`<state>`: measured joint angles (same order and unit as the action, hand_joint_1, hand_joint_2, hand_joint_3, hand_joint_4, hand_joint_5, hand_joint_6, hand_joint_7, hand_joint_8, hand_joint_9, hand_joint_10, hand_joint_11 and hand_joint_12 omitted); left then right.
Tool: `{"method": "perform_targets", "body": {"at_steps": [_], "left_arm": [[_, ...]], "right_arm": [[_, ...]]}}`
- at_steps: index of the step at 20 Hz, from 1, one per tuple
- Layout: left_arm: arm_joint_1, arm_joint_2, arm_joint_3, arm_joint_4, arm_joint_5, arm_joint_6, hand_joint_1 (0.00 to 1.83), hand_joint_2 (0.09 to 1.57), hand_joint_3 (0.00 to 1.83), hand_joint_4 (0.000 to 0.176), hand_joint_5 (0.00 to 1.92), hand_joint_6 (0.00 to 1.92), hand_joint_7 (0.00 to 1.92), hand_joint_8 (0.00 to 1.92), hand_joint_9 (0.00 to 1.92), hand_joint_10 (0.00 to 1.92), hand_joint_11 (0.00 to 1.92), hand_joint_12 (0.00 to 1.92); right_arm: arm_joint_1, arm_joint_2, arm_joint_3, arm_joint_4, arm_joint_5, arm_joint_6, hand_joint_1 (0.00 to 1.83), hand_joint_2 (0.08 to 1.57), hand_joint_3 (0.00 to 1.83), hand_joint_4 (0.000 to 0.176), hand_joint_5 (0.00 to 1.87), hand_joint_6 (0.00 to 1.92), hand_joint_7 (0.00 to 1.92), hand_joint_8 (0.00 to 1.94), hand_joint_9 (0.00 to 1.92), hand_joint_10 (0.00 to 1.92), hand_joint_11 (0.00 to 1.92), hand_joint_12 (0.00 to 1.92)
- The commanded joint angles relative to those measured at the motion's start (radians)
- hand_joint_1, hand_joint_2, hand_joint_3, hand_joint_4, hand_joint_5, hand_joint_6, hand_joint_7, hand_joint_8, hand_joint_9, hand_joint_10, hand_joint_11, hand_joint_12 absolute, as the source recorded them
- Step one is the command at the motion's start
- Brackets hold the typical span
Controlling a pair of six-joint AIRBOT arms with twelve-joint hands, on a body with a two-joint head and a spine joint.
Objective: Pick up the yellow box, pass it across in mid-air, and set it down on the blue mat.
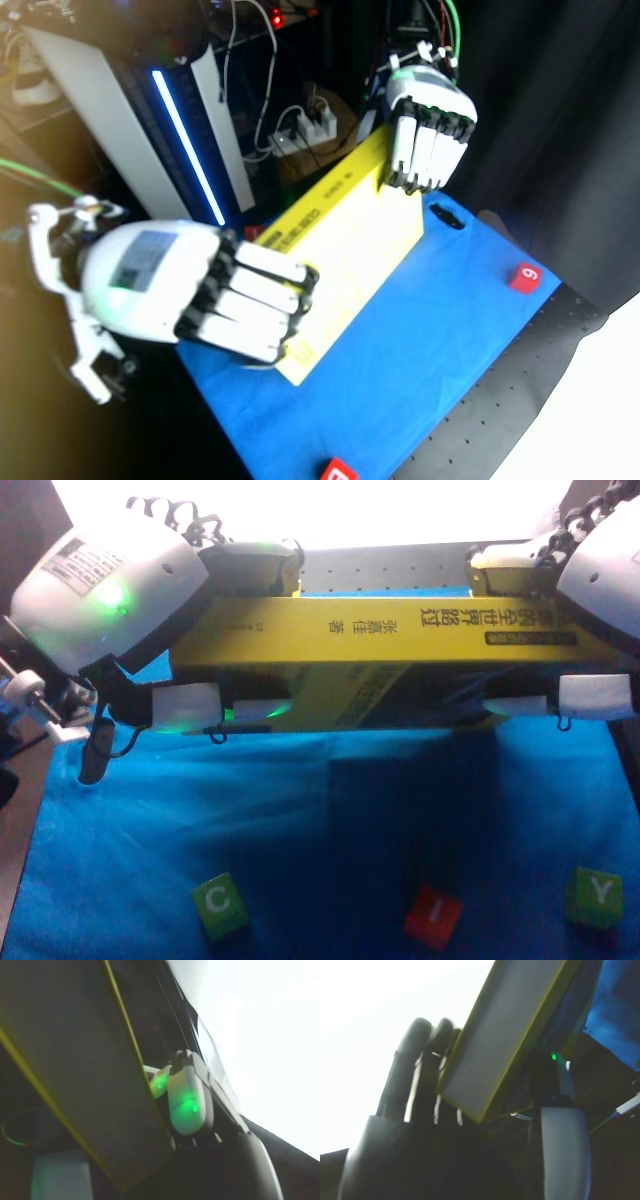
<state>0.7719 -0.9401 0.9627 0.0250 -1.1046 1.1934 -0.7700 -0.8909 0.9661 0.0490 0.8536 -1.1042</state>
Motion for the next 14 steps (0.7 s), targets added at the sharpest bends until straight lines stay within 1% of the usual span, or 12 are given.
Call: {"method": "perform_targets", "body": {"at_steps": [1, 2, 3, 5, 7, 8, 9, 10, 11, 12, 13, 14], "left_arm": [[-0.018, 0.001, -0.011, -0.032, -0.228, -0.069, 1.29, 1.2, 0.01, 0.0, 1.11, 1.92, 1.31, 1.92, 1.49, 1.92, 1.61, 1.92], [-0.018, 0.004, -0.012, -0.032, -0.232, -0.069, 1.36, 1.18, 0.0, 0.0, 1.23, 1.92, 1.32, 1.92, 1.5, 1.92, 1.63, 1.92], [-0.017, 0.006, -0.013, -0.034, -0.236, -0.069, 1.25, 1.2, 0.01, 0.0, 1.07, 1.92, 1.26, 1.92, 1.43, 1.92, 1.54, 1.92], [-0.012, 0.008, -0.013, -0.047, -0.241, -0.069, 1.28, 1.2, 0.0, 0.0, 1.04, 1.92, 1.25, 1.92, 1.41, 1.92, 1.51, 1.92], [-0.005, 0.011, -0.013, -0.057, -0.237, -0.069, 1.12, 1.2, 0.0, 0.0, 0.82, 1.92, 1.11, 1.92, 1.32, 1.92, 1.45, 1.92], [-0.002, 0.011, -0.013, -0.064, -0.233, -0.069, 1.01, 1.22, 0.0, 0.018, 0.78, 1.45, 0.86, 1.82, 1.0, 1.92, 1.11, 1.92], [0.003, 0.012, -0.013, -0.071, -0.23, -0.069, 0.98, 1.23, 0.0, 0.031, 0.75, 1.37, 0.7, 1.57, 0.76, 1.76, 0.81, 1.92], [0.011, 0.013, -0.012, -0.087, -0.227, -0.069, 0.89, 1.26, 0.0, 0.147, 0.69, 1.43, 0.6, 1.38, 0.62, 1.62, 0.62, 1.92], [0.016, 0.014, -0.011, -0.099, -0.221, -0.069, 0.82, 1.17, 0.0, 0.013, 0.39, 0.82, 0.43, 1.03, 0.4, 1.3, 0.33, 1.74], [0.021, 0.014, -0.008, -0.112, -0.213, -0.069, 0.79, 1.14, 0.0, 0.017, 0.27, 0.48, 0.31, 0.66, 0.18, 1.04, 0.07, 1.64], [0.025, 0.015, -0.007, -0.123, -0.207, -0.069, 0.8, 1.12, 0.0, 0.006, 0.23, 0.26, 0.26, 0.33, 0.07, 0.8, 0.01, 1.49], [0.03, 0.017, -0.007, -0.134, -0.202, -0.069, 0.75, 1.11, 0.0, 0.028, 0.18, 0.12, 0.17, 0.13, 0.04, 0.51, 0.0, 1.32]], "right_arm": [[0.011, -0.007, 0.008, 0.029, 0.065, -0.021, 1.49, 1.17, 0.02, 0.0, 1.19, 1.92, 1.45, 1.94, 1.55, 1.92, 1.64, 1.92], [0.015, -0.006, 0.011, 0.029, 0.063, -0.021, 1.51, 1.18, 0.02, 0.0, 1.2, 1.92, 1.46, 1.94, 1.56, 1.92, 1.65, 1.92], [0.02, -0.006, 0.015, 0.029, 0.061, -0.021, 1.53, 1.18, 0.02, 0.0, 1.19, 1.92, 1.45, 1.94, 1.55, 1.92, 1.63, 1.92], [0.046, -0.006, 0.024, 0.028, 0.039, -0.021, 1.56, 1.18, 0.03, 0.0, 1.15, 1.92, 1.41, 1.94, 1.52, 1.92, 1.6, 1.92], [0.087, -0.006, 0.032, 0.0, 0.008, -0.021, 1.54, 1.19, 0.03, 0.0, 1.18, 1.92, 1.38, 1.94, 1.49, 1.92, 1.57, 1.92], [0.113, -0.006, 0.033, -0.02, -0.005, -0.021, 1.53, 1.19, 0.03, 0.0, 1.18, 1.92, 1.38, 1.94, 1.49, 1.92, 1.58, 1.92], [0.134, -0.006, 0.032, -0.042, -0.014, -0.021, 1.52, 1.19, 0.03, 0.0, 1.18, 1.92, 1.38, 1.94, 1.5, 1.92, 1.58, 1.92], [0.157, -0.006, 0.031, -0.063, -0.022, -0.021, 1.5, 1.19, 0.03, 0.0, 1.19, 1.92, 1.38, 1.94, 1.5, 1.92, 1.59, 1.92], [0.168, -0.004, 0.029, -0.073, -0.026, -0.021, 1.46, 1.19, 0.04, 0.0, 1.19, 1.92, 1.38, 1.94, 1.49, 1.92, 1.57, 1.92], [0.172, 0.002, 0.026, -0.077, -0.026, -0.021, 1.46, 1.2, 0.04, 0.0, 1.18, 1.92, 1.39, 1.94, 1.52, 1.92, 1.59, 1.92], [0.173, 0.009, 0.021, -0.077, -0.026, -0.021, 1.49, 1.19, 0.04, 0.0, 1.17, 1.92, 1.4, 1.94, 1.53, 1.92, 1.6, 1.92], [0.173, 0.016, 0.016, -0.077, -0.026, -0.021, 1.5, 1.18, 0.03, 0.0, 1.17, 1.92, 1.4, 1.94, 1.53, 1.92, 1.6, 1.92]]}}
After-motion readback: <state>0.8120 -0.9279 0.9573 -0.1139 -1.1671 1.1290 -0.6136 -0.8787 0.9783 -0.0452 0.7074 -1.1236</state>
